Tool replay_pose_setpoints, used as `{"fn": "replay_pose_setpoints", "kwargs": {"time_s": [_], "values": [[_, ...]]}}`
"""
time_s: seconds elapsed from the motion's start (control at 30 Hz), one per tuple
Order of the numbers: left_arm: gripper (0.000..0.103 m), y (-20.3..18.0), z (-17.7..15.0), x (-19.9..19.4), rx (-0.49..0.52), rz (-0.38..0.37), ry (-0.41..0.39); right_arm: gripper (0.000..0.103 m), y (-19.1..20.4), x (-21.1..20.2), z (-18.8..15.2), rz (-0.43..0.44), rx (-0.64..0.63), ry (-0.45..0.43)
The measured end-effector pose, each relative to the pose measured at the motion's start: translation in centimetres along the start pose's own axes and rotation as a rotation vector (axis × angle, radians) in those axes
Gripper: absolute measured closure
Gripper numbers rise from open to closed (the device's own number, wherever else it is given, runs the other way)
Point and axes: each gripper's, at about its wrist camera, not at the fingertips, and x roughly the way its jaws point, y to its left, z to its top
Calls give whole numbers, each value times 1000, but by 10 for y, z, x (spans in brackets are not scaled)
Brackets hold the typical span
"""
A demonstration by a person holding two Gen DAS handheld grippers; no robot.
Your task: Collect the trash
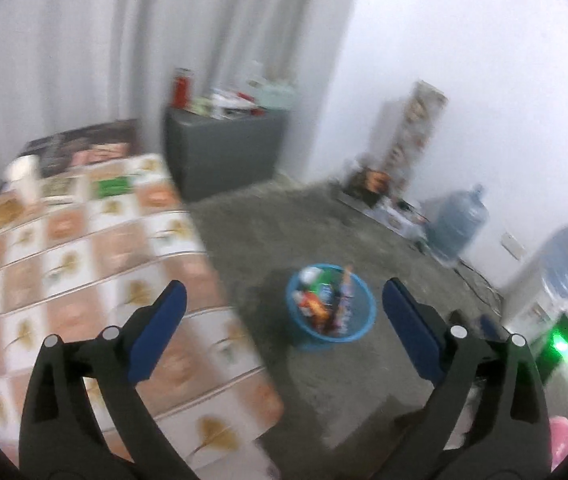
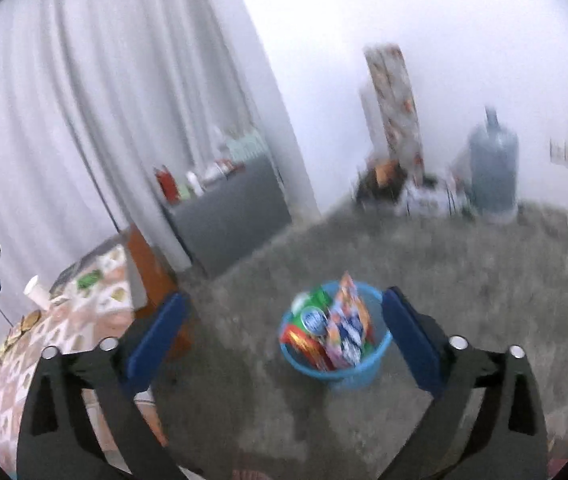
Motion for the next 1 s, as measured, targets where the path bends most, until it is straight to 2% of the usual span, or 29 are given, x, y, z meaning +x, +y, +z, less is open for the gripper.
{"fn": "replay_pose_setpoints", "kwargs": {"time_s": [0.1, 0.23, 0.3, 0.33, 0.47, 0.53, 0.63, 0.8, 1.0], "values": [[9, 27, -23, -37, 11, 152, -34, 6, 36, -26, 3, 46, -62, -32], [9, 70, -52, -70, -65, 231, -32, 6, 83, -50, -3, 110, -180, -22], [9, 88, -64, -80, -88, 283, -18, 6, 110, -58, -11, 161, -269, 18], [9, 96, -72, -84, -99, 339, -3, 6, 127, -61, -18, 169, -336, 50], [9, 119, -99, -90, -162, 461, 24, 6, 160, -56, -41, 122, -457, 156], [9, 130, -109, -88, -197, 474, 44, 6, 166, -52, -47, 118, -456, 217], [9, 142, -119, -85, -204, 506, 63, 6, 164, -40, -53, 67, -461, 302], [9, 156, -125, -67, -218, 481, 147, 6, 155, -30, -62, -3, -468, 347], [9, 159, -125, -59, -235, 484, 153, 6, 152, -14, -59, -35, -467, 369]]}}
